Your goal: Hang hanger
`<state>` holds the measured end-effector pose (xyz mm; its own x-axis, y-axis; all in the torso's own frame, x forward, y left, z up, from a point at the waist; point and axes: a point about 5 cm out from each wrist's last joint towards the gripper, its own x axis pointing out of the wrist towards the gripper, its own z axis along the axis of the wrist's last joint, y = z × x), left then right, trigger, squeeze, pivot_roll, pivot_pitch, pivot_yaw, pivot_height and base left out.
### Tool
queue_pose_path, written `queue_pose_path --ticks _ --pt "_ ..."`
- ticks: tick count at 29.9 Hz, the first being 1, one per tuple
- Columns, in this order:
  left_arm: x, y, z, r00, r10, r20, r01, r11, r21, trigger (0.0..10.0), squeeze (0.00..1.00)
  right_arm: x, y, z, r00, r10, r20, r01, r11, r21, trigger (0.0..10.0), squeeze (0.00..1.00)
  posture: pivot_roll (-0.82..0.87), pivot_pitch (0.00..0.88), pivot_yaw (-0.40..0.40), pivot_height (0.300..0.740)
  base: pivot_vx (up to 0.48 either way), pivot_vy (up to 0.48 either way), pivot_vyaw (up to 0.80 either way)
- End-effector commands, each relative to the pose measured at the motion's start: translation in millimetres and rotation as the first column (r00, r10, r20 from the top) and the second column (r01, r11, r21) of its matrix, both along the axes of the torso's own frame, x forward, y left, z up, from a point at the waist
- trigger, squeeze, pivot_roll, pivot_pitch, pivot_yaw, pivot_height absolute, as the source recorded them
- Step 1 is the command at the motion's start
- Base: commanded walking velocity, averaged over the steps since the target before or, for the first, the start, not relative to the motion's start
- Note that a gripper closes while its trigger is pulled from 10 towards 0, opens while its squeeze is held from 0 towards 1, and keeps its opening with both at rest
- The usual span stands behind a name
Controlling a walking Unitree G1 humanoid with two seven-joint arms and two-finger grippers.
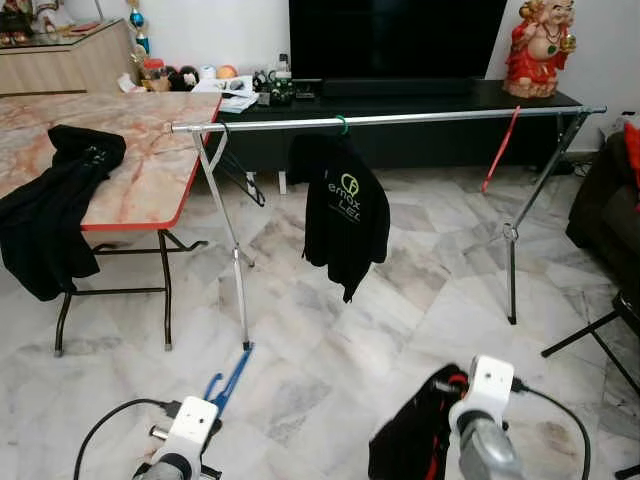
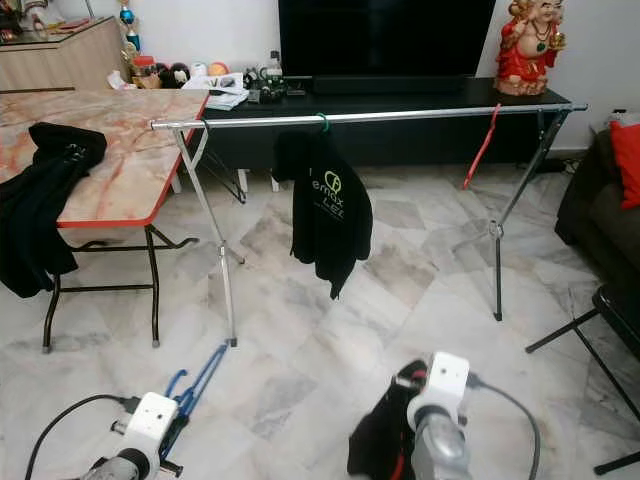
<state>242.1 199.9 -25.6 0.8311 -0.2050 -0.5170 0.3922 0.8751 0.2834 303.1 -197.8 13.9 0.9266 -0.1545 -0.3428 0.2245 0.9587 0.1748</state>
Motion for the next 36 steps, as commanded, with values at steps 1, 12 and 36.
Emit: queue_pose_path --ticks 1,12,36 --pt "-0.4 -0.7 3.5 0.991 -0.131 -0.019 0.131 0.991 0.04 10.0 0.0 14.2 -2.2 18.8 0.997 0.006 0.079 -0.004 1.0 -0.022 10.0 0.0 0.12 0.0 -0.001 0.74 0.0 0.0 0.0" --pt "17.2 -4.9 44.4 0.861 -0.491 -0.134 0.491 0.87 -0.035 10.0 0.0 53.2 35.1 53.6 0.97 0.241 0.007 -0.237 0.957 -0.165 10.0 0.0 0.14 0.0 -0.012 0.74 0.0 0.0 0.0" --pt "23.6 -38.9 104.1 0.701 -0.684 -0.202 0.64 0.728 -0.245 10.0 0.0 72.2 72.3 76.8 0.893 0.434 -0.116 -0.447 0.884 -0.135 10.0 0.0 0.16 0.0 -0.038 0.74 0.0 0.0 0.0"
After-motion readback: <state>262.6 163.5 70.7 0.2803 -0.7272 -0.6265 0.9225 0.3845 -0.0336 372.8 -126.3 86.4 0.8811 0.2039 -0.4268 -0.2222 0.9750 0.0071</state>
